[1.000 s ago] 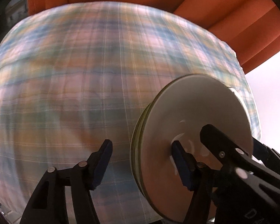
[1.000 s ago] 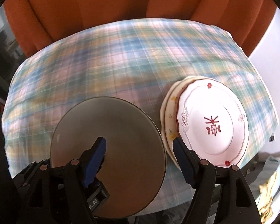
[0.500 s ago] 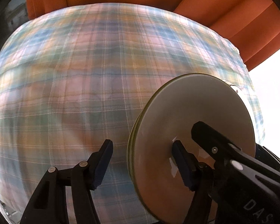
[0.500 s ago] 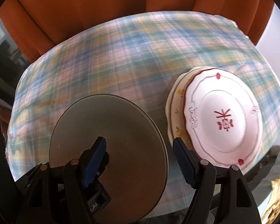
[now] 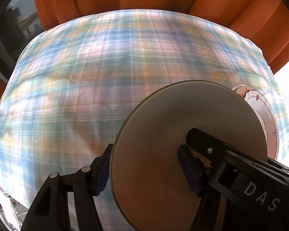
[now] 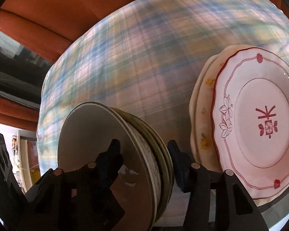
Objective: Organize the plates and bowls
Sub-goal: 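Clamp the rims of the nested bowls with both grippers, then lift the nested bowls and carry them over the plate stack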
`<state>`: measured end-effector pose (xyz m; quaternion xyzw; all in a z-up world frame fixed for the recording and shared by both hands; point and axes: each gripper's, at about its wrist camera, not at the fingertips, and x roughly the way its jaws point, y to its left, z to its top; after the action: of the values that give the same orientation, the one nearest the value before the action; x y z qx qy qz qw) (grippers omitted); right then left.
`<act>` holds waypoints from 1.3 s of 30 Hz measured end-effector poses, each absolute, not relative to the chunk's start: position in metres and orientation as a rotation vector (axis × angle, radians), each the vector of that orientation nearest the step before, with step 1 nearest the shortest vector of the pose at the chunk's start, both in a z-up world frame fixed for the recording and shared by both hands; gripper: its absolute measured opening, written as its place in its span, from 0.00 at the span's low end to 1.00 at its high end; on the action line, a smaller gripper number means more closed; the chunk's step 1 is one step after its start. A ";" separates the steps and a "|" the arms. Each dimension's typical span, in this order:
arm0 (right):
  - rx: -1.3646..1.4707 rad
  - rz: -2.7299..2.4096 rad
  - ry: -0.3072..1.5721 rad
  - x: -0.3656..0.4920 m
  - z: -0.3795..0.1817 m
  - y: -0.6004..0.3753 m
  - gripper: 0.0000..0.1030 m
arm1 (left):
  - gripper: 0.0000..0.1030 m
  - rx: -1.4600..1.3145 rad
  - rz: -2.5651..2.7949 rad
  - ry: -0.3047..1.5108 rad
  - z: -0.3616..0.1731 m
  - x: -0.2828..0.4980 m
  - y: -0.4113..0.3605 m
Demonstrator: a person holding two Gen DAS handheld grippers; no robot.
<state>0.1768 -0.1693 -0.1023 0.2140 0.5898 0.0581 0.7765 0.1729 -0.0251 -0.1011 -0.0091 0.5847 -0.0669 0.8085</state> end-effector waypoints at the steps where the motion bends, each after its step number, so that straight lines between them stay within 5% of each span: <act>1: 0.461 0.131 1.276 0.178 -0.102 -0.170 0.52 | 0.67 -0.013 -0.139 1.249 -0.101 0.173 -0.026; 17: 0.407 0.063 1.261 0.175 -0.098 -0.162 0.49 | 0.54 0.001 -0.237 1.266 -0.097 0.176 -0.022; 39: 0.353 -0.055 1.140 0.148 -0.028 -0.118 0.49 | 0.52 -0.009 -0.376 1.145 -0.039 0.160 0.016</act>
<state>0.1485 -0.1178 -0.0284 0.1663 0.5368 -0.0260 0.8267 0.1604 0.0164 -0.0389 -0.0043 0.5385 -0.1767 0.8239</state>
